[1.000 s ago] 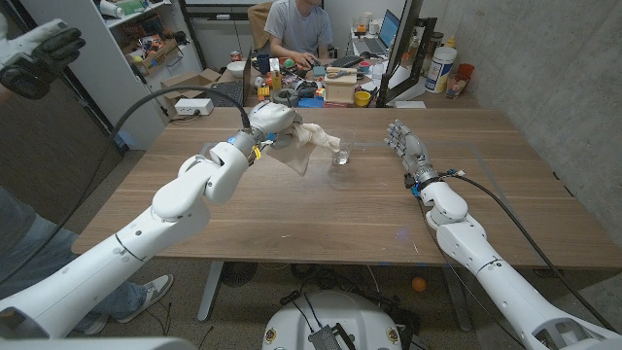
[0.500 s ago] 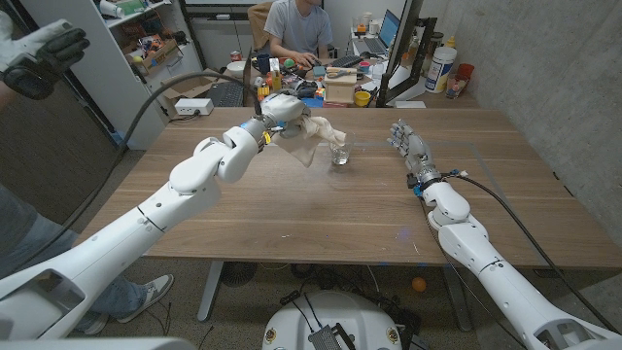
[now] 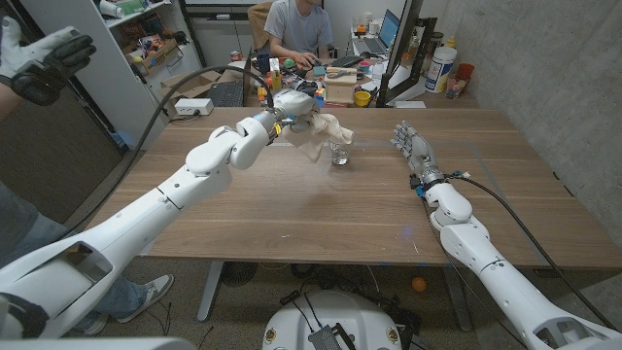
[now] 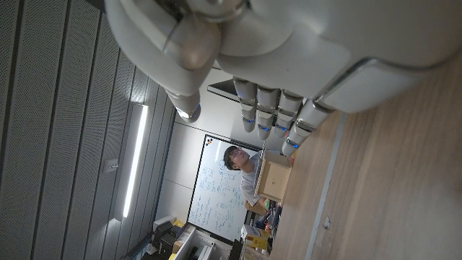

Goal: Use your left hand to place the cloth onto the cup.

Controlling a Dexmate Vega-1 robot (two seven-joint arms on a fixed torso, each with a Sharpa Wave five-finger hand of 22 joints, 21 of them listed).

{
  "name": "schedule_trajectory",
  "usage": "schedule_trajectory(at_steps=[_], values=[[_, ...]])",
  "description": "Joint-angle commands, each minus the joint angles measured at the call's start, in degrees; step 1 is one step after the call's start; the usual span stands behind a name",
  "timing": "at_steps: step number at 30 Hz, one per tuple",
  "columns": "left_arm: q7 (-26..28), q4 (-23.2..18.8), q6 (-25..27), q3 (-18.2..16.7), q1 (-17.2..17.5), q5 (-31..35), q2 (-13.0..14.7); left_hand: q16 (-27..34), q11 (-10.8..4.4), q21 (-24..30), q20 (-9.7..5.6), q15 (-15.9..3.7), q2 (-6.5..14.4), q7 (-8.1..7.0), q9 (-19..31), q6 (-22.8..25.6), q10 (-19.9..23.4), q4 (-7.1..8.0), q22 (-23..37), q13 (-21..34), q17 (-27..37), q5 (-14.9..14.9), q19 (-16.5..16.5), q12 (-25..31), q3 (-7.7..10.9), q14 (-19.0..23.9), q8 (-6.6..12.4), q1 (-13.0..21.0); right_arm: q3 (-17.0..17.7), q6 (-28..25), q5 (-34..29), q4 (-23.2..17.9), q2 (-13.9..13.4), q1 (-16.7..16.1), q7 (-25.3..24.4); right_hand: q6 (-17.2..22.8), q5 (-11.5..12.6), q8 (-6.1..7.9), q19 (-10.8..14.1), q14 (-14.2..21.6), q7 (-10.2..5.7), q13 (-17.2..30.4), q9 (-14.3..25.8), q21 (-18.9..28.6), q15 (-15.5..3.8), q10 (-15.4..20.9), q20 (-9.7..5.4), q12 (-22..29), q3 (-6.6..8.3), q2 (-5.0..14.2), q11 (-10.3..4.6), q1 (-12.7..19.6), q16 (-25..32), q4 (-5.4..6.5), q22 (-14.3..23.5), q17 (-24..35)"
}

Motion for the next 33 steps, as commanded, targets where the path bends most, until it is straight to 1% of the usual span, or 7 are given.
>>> schedule_trajectory(at_steps=[1,3,10,12,26,31,33], values=[[0.1,5.8,-3.8,3.9,-5.7,0.4,-3.0,-0.3,-2.68,-0.1,0.14,-5.80,1.5,1.92,0.0,3.0,2.6,1.40,0.0,11.2,0.5,0.2,-0.4,0.0,1.16,3.3,0.34,1.1,0.5,1.1,0.4,2.2,0.5,0.2,0.8,0.5,0.2,0.27,0.3,0.4,-0.04,0.2,0.1,-0.2,-0.03,0.3,0.17,-0.1,0.30,0.06,-0.10,0.6,0.3,0.12,0.3,0.2],[0.3,6.5,-4.2,4.2,-6.2,0.3,-3.4,-0.3,-2.92,-0.1,0.13,-5.77,1.5,1.69,0.0,3.0,2.8,1.40,0.0,11.1,0.6,0.2,-0.4,-0.1,1.14,3.4,0.38,1.1,0.6,1.2,0.6,2.5,0.6,0.1,0.9,0.6,0.2,0.28,0.3,0.4,-0.02,0.2,0.1,-0.2,-0.03,0.3,0.17,-0.1,0.30,0.05,-0.13,0.6,0.3,0.12,0.3,0.2],[0.5,8.9,-5.3,5.0,-7.9,-0.6,-4.5,-0.6,-2.59,-0.1,0.06,-5.78,1.4,1.66,-0.3,3.2,2.9,1.42,0.0,11.2,0.9,0.1,-0.4,-0.2,1.06,3.6,0.45,1.1,0.8,1.1,0.6,2.8,0.5,-0.2,1.0,0.6,0.2,0.29,0.3,0.4,0.02,0.2,0.1,-0.2,-0.04,0.3,0.15,-0.1,0.29,0.04,-0.10,0.6,0.3,0.12,0.3,0.2],[0.5,9.7,-5.7,5.1,-8.4,-1.1,-4.9,-0.7,-2.56,-0.1,0.06,-5.78,1.4,1.90,-0.3,3.1,2.8,1.41,0.0,11.3,1.0,0.1,-0.4,-0.2,1.05,3.6,0.44,1.1,0.9,1.0,0.7,2.9,0.5,-0.3,0.9,0.7,0.2,0.32,0.3,0.4,0.00,0.2,0.1,-0.2,-0.07,0.3,0.16,-0.1,0.30,0.04,-0.11,0.6,0.3,0.12,0.3,0.2],[1.1,14.6,-8.1,6.6,-11.5,-3.8,-6.6,-1.1,-2.60,-0.1,-0.02,-5.81,1.4,1.91,-0.3,3.0,3.1,1.40,0.1,11.3,1.6,0.1,-0.3,-0.6,0.96,3.9,0.62,1.1,1.4,0.9,0.9,4.2,0.7,-0.7,1.1,0.8,0.2,0.31,0.3,0.4,0.08,0.2,0.1,-0.2,-0.03,0.3,0.10,-0.1,0.29,0.04,-0.09,0.6,0.3,0.15,0.3,0.2],[1.4,16.2,-8.8,7.4,-12.5,-3.7,-7.1,-1.3,-2.73,-0.1,-0.02,-5.81,1.4,1.84,-0.5,3.2,3.1,1.39,0.1,11.5,1.9,0.1,-0.3,-0.7,0.90,3.9,0.71,1.1,1.7,1.5,0.7,3.5,0.5,-0.9,0.9,0.8,0.2,0.30,0.3,0.4,0.03,0.2,0.1,-0.2,-0.11,0.3,0.10,-0.1,0.30,0.03,-0.13,0.6,0.3,0.13,0.3,0.2],[1.6,17.8,-9.3,7.8,-13.5,-4.0,-7.9,-1.4,-2.75,-0.1,-0.03,-5.80,1.4,1.85,-0.6,3.2,3.2,1.39,0.1,11.4,2.0,0.1,-0.3,-0.7,0.89,4.0,0.72,1.1,1.8,2.0,0.8,3.3,0.5,-0.8,1.1,0.8,0.2,0.29,0.4,0.4,0.06,0.2,0.1,-0.2,-0.11,0.3,0.12,-0.1,0.30,0.02,-0.13,0.6,0.3,0.13,0.3,0.2]])
